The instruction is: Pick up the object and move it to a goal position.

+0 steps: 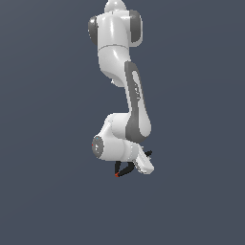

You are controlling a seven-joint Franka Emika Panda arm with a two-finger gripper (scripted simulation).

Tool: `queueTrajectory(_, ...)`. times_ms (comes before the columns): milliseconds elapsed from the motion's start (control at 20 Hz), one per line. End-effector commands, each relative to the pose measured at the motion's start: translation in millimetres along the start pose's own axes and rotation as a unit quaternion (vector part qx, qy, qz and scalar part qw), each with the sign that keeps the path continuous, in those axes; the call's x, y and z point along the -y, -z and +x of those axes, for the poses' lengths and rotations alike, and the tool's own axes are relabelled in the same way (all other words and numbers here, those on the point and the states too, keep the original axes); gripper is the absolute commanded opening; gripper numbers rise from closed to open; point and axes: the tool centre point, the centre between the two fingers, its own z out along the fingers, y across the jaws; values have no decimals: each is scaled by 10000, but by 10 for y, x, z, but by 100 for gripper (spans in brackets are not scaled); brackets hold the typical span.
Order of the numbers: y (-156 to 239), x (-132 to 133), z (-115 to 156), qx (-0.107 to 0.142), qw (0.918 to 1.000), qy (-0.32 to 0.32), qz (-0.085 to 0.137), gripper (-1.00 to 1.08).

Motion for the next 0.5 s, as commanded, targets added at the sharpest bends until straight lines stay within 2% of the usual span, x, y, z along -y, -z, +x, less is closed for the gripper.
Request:
queueTrajectory(0,-90,-1,-3,10,10000,-7,-3,28)
queueTrajectory(300,-267,-3,-8,21,10000,-26,2,28)
queueTrajectory(350,-267,-3,-8,21,10000,-26,2,-100)
queueTrajectory(450,-267,-3,-8,21,10000,-26,2,-100)
